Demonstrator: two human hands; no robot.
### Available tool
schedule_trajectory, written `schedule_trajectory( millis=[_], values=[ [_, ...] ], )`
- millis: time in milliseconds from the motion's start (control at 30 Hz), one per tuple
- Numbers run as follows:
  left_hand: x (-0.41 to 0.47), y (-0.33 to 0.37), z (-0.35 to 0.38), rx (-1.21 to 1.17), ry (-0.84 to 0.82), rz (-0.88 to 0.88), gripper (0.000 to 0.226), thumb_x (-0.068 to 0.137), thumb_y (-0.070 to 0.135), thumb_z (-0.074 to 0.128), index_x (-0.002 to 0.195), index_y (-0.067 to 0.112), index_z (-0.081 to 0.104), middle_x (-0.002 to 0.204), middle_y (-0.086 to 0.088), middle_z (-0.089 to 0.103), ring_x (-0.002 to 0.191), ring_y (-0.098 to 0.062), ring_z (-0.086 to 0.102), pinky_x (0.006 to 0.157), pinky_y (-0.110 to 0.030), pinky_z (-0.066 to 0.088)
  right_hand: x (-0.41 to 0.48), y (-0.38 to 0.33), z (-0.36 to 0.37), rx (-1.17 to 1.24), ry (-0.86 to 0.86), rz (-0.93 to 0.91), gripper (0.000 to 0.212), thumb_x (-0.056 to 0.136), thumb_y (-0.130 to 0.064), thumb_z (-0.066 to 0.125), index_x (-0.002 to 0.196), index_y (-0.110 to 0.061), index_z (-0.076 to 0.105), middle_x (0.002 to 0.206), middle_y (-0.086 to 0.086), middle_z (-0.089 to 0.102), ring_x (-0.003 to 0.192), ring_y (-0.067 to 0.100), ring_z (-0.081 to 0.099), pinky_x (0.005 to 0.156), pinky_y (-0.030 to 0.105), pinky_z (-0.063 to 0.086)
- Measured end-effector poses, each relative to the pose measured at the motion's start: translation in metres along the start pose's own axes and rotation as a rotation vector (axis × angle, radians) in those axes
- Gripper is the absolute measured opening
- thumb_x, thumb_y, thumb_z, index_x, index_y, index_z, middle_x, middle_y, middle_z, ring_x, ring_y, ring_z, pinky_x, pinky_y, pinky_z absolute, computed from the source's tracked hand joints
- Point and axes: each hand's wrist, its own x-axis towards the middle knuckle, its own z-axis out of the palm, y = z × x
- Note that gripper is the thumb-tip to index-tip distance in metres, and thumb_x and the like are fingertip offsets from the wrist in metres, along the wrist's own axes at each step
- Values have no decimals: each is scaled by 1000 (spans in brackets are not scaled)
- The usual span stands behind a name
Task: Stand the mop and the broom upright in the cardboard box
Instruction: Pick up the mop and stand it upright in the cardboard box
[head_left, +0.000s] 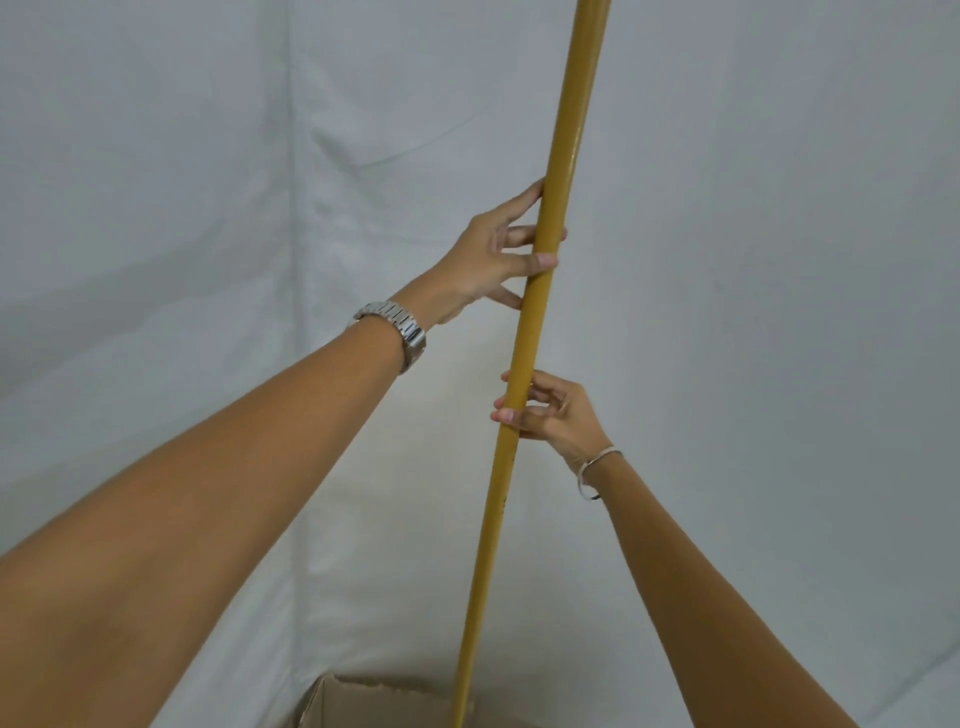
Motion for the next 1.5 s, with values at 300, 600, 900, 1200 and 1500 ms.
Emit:
schedule_trajectory(
  millis=[300,600,900,1200,1500],
  values=[
    [30,-48,-14,-103,112,-16,69,81,5,68,140,22,38,124,-8,60,94,-19,66,64,-34,61,41,31,7,-32,55,42,36,72,-2,73,104,-15,64,90,6,56,77,24,64,71,29,60],
    [48,-81,-12,66,348,75,63,79,2,69,133,21,44,111,-5,58,94,-19,62,67,-28,59,71,41,16,-315,243,255,32,67,-38,77,89,-26,58,69,-6,65,83,18,68,82,42,56],
    [45,-104,-21,464,263,81,62,83,-3,62,138,18,42,117,-11,57,110,-25,59,89,-38,53,62,56,23,-200,236,246,37,88,-8,45,122,-22,50,90,-8,61,96,16,57,81,35,53],
    [28,-117,-12,638,23,-72,70,90,-9,39,148,19,11,158,-7,11,145,-22,9,116,-34,14,43,67,30,-241,49,230,47,92,0,36,132,-22,43,142,5,41,132,19,37,94,19,37],
    [-35,-137,22,1128,222,183,55,97,19,36,148,19,13,155,-9,20,142,-22,23,117,-42,16,-26,71,14,-591,230,66,43,96,-19,37,137,-29,32,153,-4,24,139,13,23,113,32,21]
  ],
)
